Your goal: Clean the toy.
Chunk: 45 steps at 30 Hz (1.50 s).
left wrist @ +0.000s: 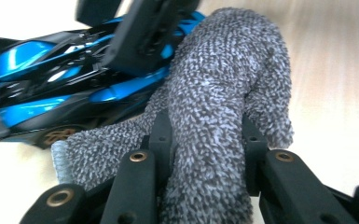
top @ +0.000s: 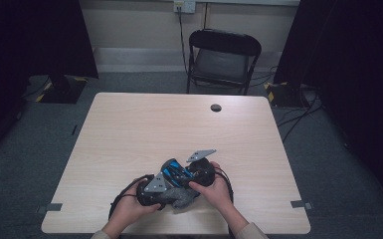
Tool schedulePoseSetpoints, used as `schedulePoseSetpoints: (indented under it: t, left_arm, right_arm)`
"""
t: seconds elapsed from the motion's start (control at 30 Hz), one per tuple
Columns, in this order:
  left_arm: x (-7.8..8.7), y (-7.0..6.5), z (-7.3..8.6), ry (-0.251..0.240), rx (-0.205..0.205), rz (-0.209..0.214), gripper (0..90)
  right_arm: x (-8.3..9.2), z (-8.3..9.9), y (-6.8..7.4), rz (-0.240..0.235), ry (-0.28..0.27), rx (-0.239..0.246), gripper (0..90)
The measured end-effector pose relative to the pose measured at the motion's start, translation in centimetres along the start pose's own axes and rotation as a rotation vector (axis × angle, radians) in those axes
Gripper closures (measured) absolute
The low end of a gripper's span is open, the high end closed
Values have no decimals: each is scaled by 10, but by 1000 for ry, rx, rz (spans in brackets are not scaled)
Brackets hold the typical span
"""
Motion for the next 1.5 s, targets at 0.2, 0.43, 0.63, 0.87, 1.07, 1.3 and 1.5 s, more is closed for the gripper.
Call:
schedulePoseSetpoints:
  t: [0.2, 0.43, 0.63, 0.87, 1.07, 1.3, 1.5]
  left_arm:
    - [1, 7, 0, 12, 4, -38, 668]
    - [8, 22, 7, 15, 52, -95, 668]
    - [11, 27, 8, 20, 64, -111, 668]
    - [17, 34, 15, 18, 92, -142, 669]
    - [21, 39, 17, 20, 122, -176, 669]
    - [23, 45, 21, 12, 148, -191, 669]
    - [26, 49, 22, 9, 165, -202, 669]
  right_arm:
    - [1, 1, 0, 0, -2, 1, 385]
    - [1, 1, 0, 2, -4, 0, 385]
    - [1, 1, 0, 3, -4, -3, 385]
    - [1, 2, 1, 4, -7, -9, 385]
    - [2, 3, 1, 2, -11, -10, 385]
    - [2, 3, 0, 0, -13, -8, 384]
    - [2, 4, 0, 1, -19, -7, 384]
Point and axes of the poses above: each handheld gripper's, and its own axes: x roughly backward along the jaws, z roughly out of its underside, y roughly to its left, the point moved 1 cm from there along -x, roughly forward along the jaws, and after that the axes turned 3 degrees about -z, right-handed, at the moved point
